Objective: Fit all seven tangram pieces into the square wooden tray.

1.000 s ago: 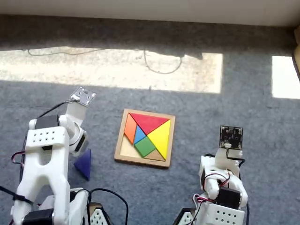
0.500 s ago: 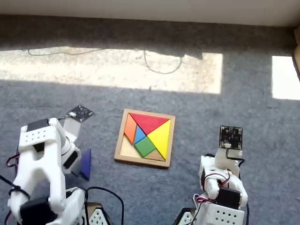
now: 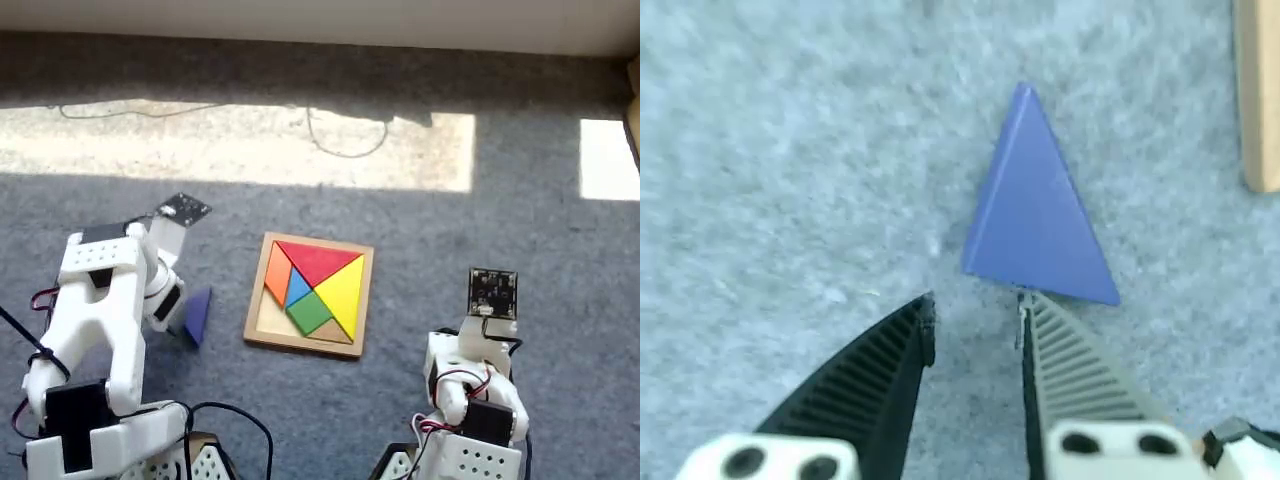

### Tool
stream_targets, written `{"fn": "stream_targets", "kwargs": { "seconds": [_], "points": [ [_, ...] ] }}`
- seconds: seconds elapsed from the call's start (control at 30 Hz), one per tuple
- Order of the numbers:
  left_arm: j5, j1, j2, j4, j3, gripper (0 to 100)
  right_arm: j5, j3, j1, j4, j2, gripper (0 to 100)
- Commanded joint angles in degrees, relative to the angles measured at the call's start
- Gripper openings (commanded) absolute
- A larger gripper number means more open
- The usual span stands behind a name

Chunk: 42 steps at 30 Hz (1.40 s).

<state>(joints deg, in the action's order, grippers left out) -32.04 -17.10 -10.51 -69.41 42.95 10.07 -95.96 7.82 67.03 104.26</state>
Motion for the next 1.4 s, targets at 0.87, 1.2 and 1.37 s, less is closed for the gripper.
{"fn": "stream_targets", "kwargs": {
  "seconds": [0.87, 1.2, 1.37],
  "points": [
    [7.91, 5.41, 10.42, 9.67, -8.13, 29, 0.44, -5.41, 0.66, -1.27, 0.92, 0.9],
    [6.07, 5.58, 16.31, 5.54, -13.67, 22, 0.44, -5.41, 0.66, -1.27, 0.92, 0.9],
    [6.24, 5.76, 16.48, 3.96, -13.32, 22, 0.44, -5.41, 0.66, -1.27, 0.92, 0.9]
  ]
}}
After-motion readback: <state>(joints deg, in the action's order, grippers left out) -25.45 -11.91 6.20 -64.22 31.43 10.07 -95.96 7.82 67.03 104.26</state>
